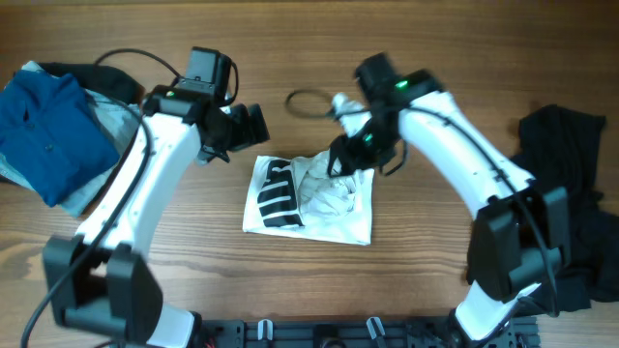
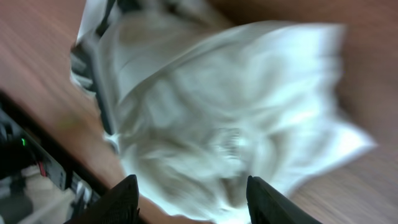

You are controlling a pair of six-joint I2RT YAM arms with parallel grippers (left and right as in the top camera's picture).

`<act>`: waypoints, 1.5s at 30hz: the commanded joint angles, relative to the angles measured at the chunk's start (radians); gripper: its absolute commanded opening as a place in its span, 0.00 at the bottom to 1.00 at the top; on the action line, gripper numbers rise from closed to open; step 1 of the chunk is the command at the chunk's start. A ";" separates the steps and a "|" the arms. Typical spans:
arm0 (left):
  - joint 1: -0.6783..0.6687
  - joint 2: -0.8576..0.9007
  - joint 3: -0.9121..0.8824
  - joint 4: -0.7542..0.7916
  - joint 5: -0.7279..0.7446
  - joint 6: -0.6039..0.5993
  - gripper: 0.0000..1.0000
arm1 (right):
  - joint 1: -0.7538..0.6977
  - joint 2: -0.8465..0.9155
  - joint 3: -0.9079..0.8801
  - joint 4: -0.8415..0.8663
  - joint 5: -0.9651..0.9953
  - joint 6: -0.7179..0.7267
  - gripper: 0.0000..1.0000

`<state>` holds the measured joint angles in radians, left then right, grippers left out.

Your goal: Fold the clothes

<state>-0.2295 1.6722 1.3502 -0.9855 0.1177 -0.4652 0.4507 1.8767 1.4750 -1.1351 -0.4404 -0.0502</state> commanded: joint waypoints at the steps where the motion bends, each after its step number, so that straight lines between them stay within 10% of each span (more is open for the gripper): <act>1: 0.003 0.087 -0.010 -0.033 0.050 0.012 0.98 | 0.064 -0.020 -0.076 0.031 0.062 0.035 0.57; 4: 0.001 0.141 -0.011 -0.042 0.105 0.013 0.98 | 0.074 -0.020 -0.140 0.061 0.064 0.069 0.54; 7: -0.027 0.193 -0.011 -0.040 0.117 0.013 0.97 | 0.073 -0.020 -0.201 0.050 0.161 0.167 0.04; 13: -0.078 0.267 -0.033 -0.017 0.086 0.012 0.96 | 0.064 -0.020 -0.209 -0.053 0.552 0.618 0.05; 19: -0.095 0.304 -0.105 0.048 0.084 0.012 0.95 | 0.064 -0.020 -0.209 -0.169 0.575 0.629 0.24; 26: -0.096 0.304 -0.105 0.058 0.084 0.012 0.95 | 0.064 -0.179 -0.148 -0.157 0.506 0.487 0.24; 30: -0.096 0.304 -0.105 0.058 0.084 0.012 0.96 | 0.064 -0.281 -0.145 -0.056 0.384 0.254 0.41; 45: -0.096 0.304 -0.105 0.058 0.083 0.012 0.97 | 0.125 -0.035 -0.172 -0.013 0.206 0.110 0.44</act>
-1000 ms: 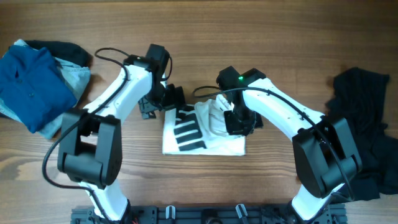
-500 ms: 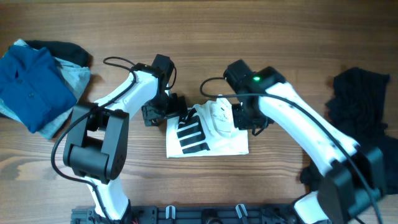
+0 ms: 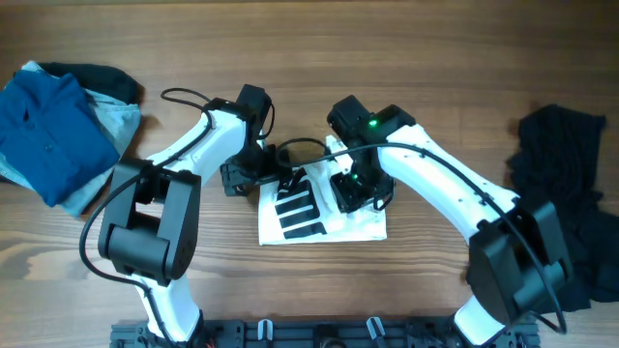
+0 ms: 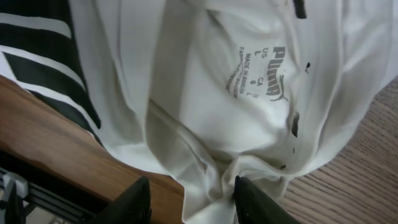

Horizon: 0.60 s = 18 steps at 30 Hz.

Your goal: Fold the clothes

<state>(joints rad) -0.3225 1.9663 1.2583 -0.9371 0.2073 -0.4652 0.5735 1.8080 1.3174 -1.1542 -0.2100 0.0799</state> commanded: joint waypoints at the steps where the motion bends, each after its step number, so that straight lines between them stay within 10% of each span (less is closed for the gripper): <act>1: -0.003 0.010 -0.013 0.010 -0.006 0.012 0.97 | 0.002 0.034 -0.031 0.015 -0.024 -0.020 0.44; 18: -0.003 0.010 -0.013 0.011 -0.006 0.012 0.98 | 0.028 0.034 -0.069 0.118 -0.076 -0.051 0.21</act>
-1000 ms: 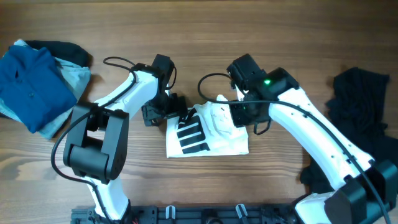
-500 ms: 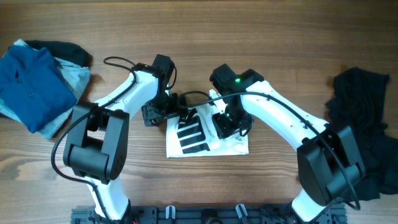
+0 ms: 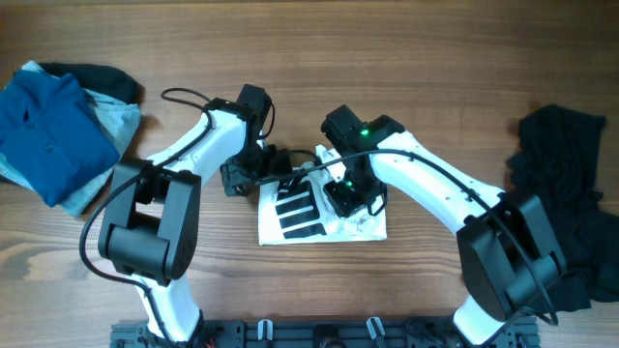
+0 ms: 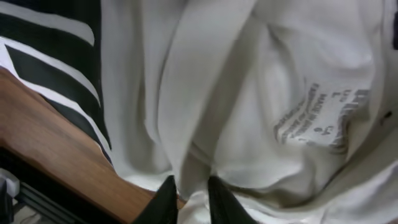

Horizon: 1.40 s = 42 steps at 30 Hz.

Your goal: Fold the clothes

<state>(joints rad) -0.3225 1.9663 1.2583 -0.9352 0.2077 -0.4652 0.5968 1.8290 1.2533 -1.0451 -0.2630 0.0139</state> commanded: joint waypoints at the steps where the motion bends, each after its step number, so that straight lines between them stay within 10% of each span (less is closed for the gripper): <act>1: -0.003 0.010 -0.013 0.010 -0.007 0.013 0.98 | 0.005 0.013 -0.005 0.012 -0.023 0.014 0.21; 6: -0.003 0.010 -0.013 0.010 -0.007 0.012 0.98 | 0.005 0.013 -0.005 0.014 0.000 0.063 0.04; 11: -0.003 0.010 -0.013 0.005 -0.007 0.013 0.98 | -0.031 0.013 -0.005 -0.164 0.445 0.615 0.04; 24: 0.014 -0.090 -0.013 -0.074 -0.007 0.043 1.00 | -0.082 -0.087 0.070 -0.177 0.376 0.463 0.05; 28: 0.051 -0.240 -0.013 -0.061 -0.007 0.042 1.00 | -0.117 -0.134 0.160 -0.012 0.148 0.180 0.20; 42: 0.068 -0.281 -0.013 -0.068 -0.027 0.039 1.00 | -0.112 0.170 0.159 0.045 -0.209 0.011 0.11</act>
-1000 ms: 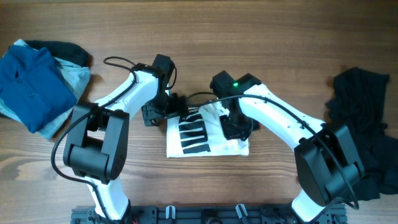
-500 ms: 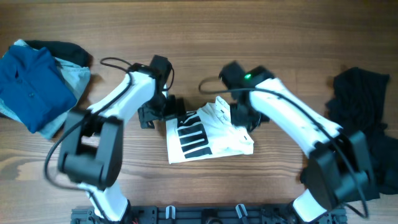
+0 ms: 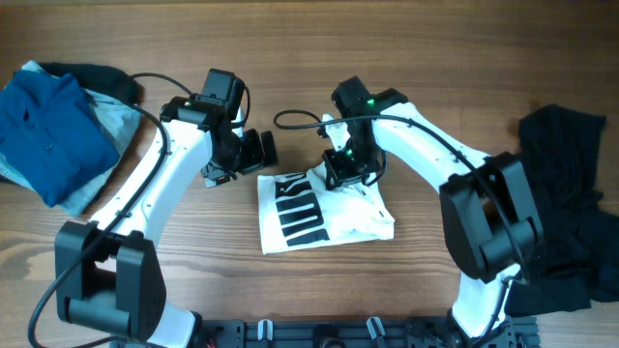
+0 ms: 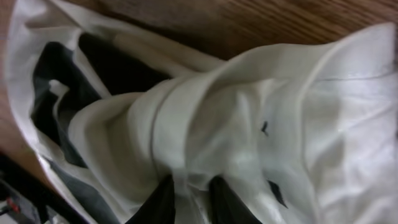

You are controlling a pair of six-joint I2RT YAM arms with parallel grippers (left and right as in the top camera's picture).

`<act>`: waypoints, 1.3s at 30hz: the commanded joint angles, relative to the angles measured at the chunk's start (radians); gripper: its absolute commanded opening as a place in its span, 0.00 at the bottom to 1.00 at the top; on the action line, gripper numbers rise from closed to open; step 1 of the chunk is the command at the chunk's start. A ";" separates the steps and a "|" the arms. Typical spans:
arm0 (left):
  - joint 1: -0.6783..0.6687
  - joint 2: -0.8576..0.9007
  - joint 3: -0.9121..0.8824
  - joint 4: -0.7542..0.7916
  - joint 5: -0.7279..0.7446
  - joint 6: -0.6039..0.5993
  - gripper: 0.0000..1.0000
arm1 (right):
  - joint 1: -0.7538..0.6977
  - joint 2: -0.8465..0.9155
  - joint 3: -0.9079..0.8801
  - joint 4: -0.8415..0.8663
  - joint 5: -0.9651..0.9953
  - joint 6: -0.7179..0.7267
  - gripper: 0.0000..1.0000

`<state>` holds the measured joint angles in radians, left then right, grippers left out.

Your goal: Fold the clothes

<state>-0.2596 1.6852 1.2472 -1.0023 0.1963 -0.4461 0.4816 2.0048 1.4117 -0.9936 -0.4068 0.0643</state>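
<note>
A white T-shirt [image 3: 334, 215] with black stripes lies partly folded in the middle of the table. My right gripper [image 3: 345, 170] is at the shirt's upper edge. In the right wrist view the right gripper [image 4: 191, 198] is shut on a bunched fold of the white cloth [image 4: 205, 124], with dark stripes [image 4: 59, 106] off to the left. My left gripper [image 3: 257, 150] hovers just off the shirt's upper left corner, not touching it; how its jaws stand does not show.
A blue shirt [image 3: 44, 130] lies on grey and dark clothes at the far left. A heap of black clothes [image 3: 566, 184] fills the right edge. A black cable loop [image 3: 295, 118] lies behind the shirt, between the arms.
My right gripper, still shut on white cloth, has moved from the shirt's middle to its upper edge. The left gripper has come off the shirt's upper left edge and its arm has swung outward.
First the shirt lay crumpled, my right gripper open over it and the left one clear. Then both grippers were at the shirt, the right open around a fold by the label. It then shut on that fold, and now holds cloth at the upper edge.
</note>
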 commanded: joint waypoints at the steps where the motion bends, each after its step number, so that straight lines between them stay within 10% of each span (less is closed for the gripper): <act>1: 0.005 0.000 -0.002 0.000 -0.021 0.020 1.00 | 0.001 -0.010 0.001 -0.017 -0.066 -0.042 0.04; 6: 0.005 0.000 -0.002 0.000 -0.037 0.020 1.00 | 0.001 -0.058 0.002 -0.093 -0.060 -0.103 0.04; 14: 0.005 0.000 -0.002 0.000 -0.037 0.020 1.00 | -0.047 -0.072 0.001 -0.202 0.385 0.363 0.04; 23: 0.005 0.000 -0.002 0.003 -0.037 0.020 1.00 | -0.060 -0.075 0.097 -0.069 -0.080 -0.006 0.25; 39: 0.005 0.000 -0.002 0.002 -0.037 0.019 1.00 | -0.035 -0.045 -0.013 0.092 -0.121 0.053 0.24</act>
<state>-0.2596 1.6852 1.2472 -1.0019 0.1692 -0.4461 0.4423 1.9541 1.4075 -0.9073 -0.5171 0.0845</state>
